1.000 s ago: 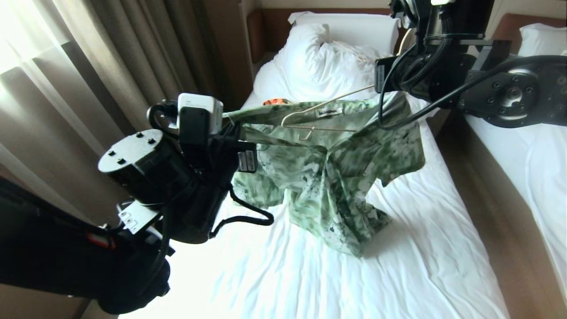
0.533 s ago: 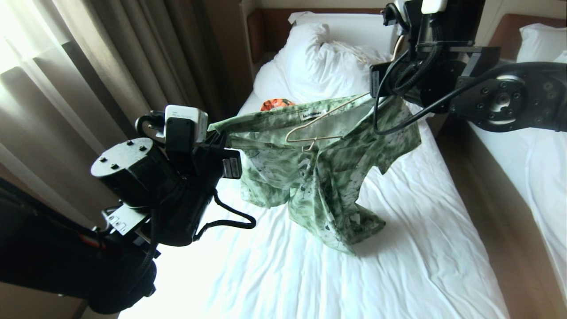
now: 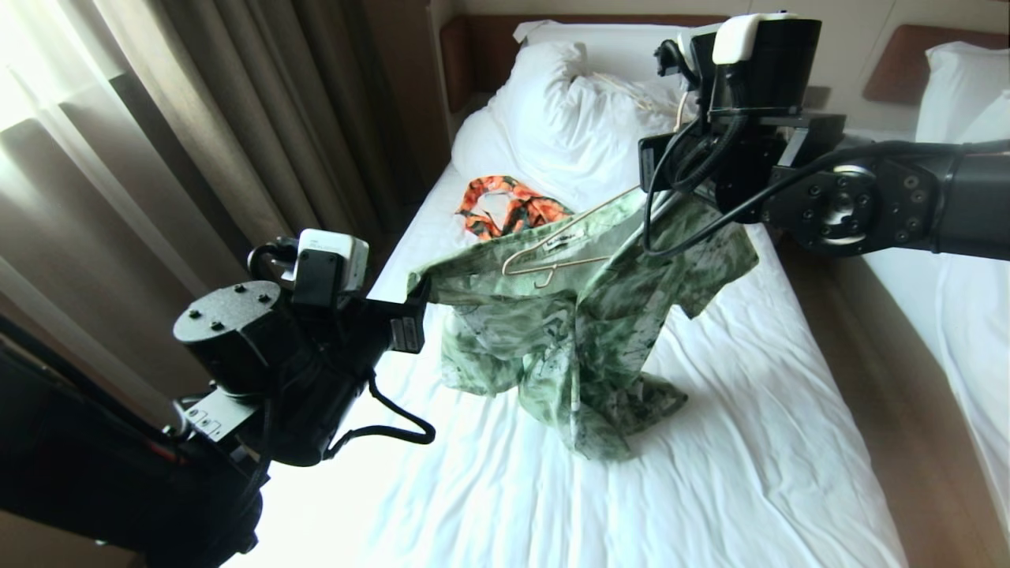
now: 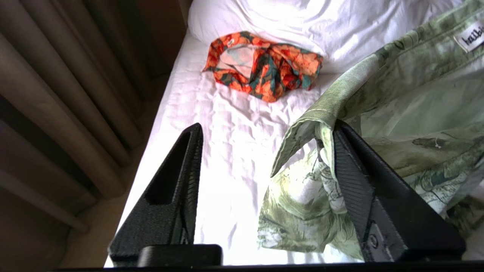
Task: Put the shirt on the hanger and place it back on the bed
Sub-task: Take the clothes hanger out of the clothes
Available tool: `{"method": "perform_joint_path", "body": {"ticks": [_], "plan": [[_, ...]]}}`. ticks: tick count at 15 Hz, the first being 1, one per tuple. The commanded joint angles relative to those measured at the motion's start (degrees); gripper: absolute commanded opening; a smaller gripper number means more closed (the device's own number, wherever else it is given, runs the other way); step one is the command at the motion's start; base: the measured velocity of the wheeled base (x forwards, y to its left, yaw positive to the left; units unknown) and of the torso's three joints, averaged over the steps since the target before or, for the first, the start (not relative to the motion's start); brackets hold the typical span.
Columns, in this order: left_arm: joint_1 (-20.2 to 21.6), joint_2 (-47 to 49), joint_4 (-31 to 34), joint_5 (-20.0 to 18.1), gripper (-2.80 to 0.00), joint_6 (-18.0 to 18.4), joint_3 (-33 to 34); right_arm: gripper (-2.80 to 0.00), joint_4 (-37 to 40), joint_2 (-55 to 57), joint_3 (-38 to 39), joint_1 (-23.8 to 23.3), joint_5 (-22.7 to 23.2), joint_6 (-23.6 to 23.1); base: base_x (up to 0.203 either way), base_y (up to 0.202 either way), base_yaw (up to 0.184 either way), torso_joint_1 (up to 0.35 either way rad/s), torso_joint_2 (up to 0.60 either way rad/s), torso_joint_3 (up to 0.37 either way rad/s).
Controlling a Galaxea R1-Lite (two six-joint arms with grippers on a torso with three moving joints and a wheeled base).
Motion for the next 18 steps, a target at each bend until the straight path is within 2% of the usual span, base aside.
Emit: {"method": "perform_joint_path", "body": {"ticks": [1, 3, 6, 9, 10, 13, 15, 18], "plan": [[-0.74, -0.18, -0.58, -0.06, 0.00, -0.37, 2.31, -2.80, -0.38, 1.28, 0.62, 0.69, -0.28, 0.32, 0.000, 0.000, 0.000, 0.000, 0.00, 0.000], [-1.76, 0.25, -0.30, 0.04, 0.00, -1.45, 1.05, -2.80, -0.38, 0.96, 1.10, 1.77, -0.45, 0.78, 0.000, 0.000, 0.000, 0.000, 0.00, 0.000], [-1.79, -0.33, -0.25, 0.12, 0.00, -3.03, 2.93, -2.80, -0.83, 0.72, 2.46, 2.41, -0.85, 0.95, 0.000, 0.000, 0.000, 0.000, 0.00, 0.000], [0.09, -1.29, -0.81, 0.44, 0.00, -5.26, 7.86, -2.80, -2.47, 1.02, 4.71, 3.37, -1.16, 2.69, 0.000, 0.000, 0.000, 0.000, 0.00, 0.000], [1.61, -2.00, -0.90, 0.57, -2.80, -6.86, 10.00, -2.80, -2.49, 1.03, 5.52, 3.64, -1.24, 4.14, 0.000, 0.000, 0.000, 0.000, 0.00, 0.000], [6.95, -7.10, -0.89, 0.43, -2.80, -8.44, 14.96, -2.80, -2.50, 0.93, 7.09, 3.90, -1.27, 8.62, 0.000, 0.000, 0.000, 0.000, 0.00, 0.000], [11.17, -9.88, -0.75, 0.45, -2.80, -8.55, 17.81, -2.80, -2.39, 0.86, 9.11, 3.89, -1.21, 16.48, 0.000, 0.000, 0.000, 0.000, 0.00, 0.000], [16.42, -13.83, -0.79, 0.53, -2.80, -8.51, 21.40, -2.80, 0.38, 0.20, 10.56, 3.06, -0.88, 31.43, 0.000, 0.000, 0.000, 0.000, 0.00, 0.000]]}}
